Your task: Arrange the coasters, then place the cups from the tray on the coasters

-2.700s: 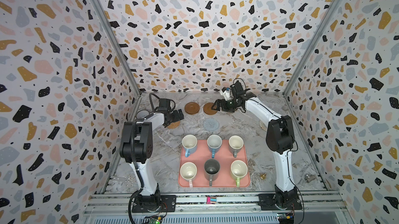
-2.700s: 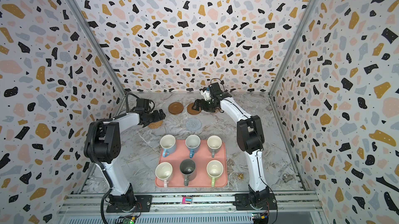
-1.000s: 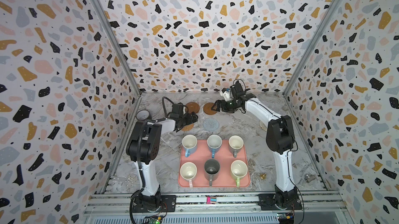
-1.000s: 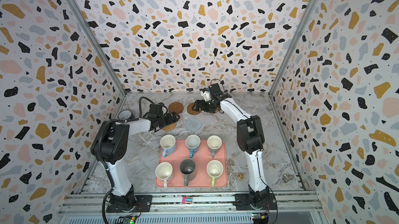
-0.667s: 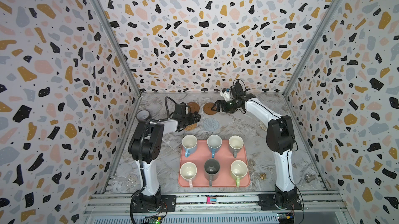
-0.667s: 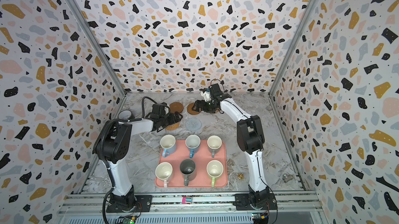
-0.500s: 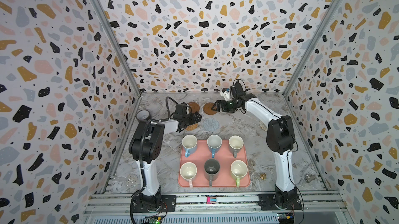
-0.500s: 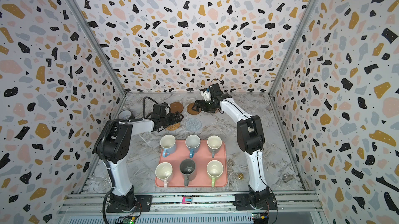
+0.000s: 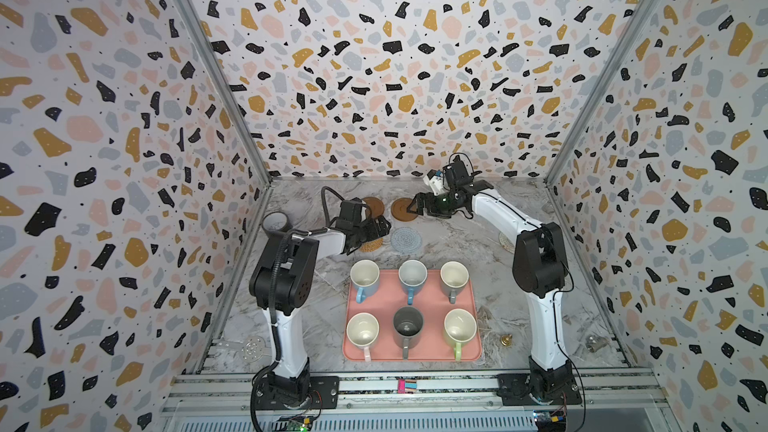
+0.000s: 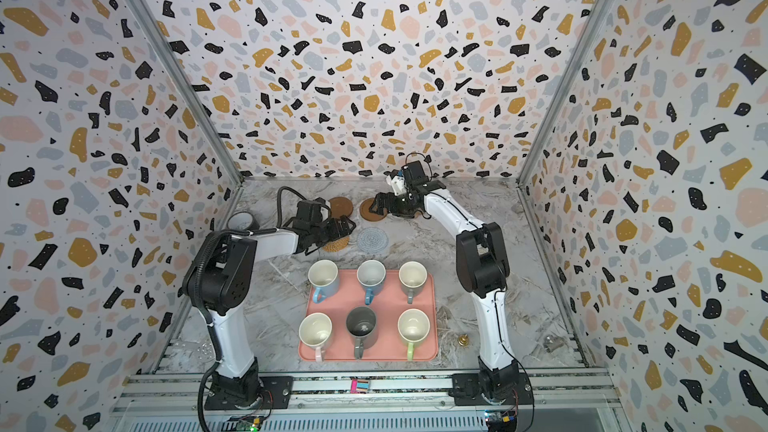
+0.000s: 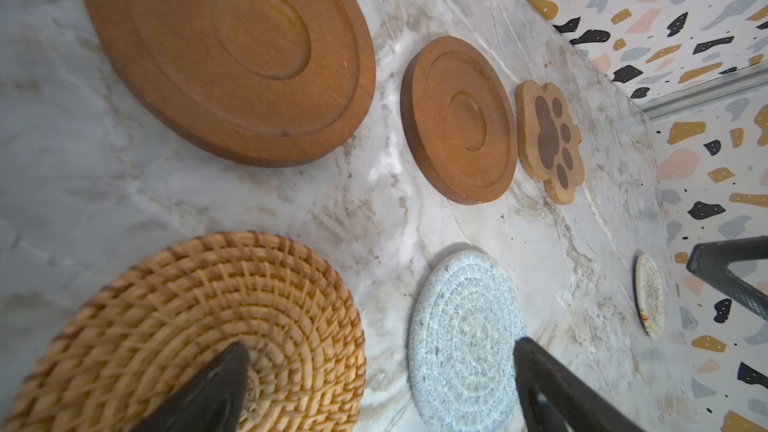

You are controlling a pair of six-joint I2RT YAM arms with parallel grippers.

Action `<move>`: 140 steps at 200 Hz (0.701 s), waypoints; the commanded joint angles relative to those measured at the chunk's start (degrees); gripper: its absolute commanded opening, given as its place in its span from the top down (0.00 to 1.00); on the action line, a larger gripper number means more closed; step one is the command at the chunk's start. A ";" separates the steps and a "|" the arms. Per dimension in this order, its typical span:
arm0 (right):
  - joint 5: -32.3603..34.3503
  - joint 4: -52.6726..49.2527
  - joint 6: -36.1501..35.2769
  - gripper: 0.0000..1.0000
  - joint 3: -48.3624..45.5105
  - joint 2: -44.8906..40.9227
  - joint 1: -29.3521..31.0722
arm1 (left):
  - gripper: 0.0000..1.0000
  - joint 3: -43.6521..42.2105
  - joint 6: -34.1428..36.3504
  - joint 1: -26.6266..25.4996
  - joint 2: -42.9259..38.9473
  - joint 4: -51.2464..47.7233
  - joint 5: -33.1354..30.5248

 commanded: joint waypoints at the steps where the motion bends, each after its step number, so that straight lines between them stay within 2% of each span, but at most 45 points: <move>1: -0.31 0.46 0.14 0.01 -0.61 -3.85 0.02 | 0.00 0.48 -0.26 -0.65 0.96 -1.46 0.94; 140: 0.05 0.54 0.03 0.01 -0.78 -4.47 0.03 | 0.00 3.45 1.95 -0.65 1.14 -4.40 0.02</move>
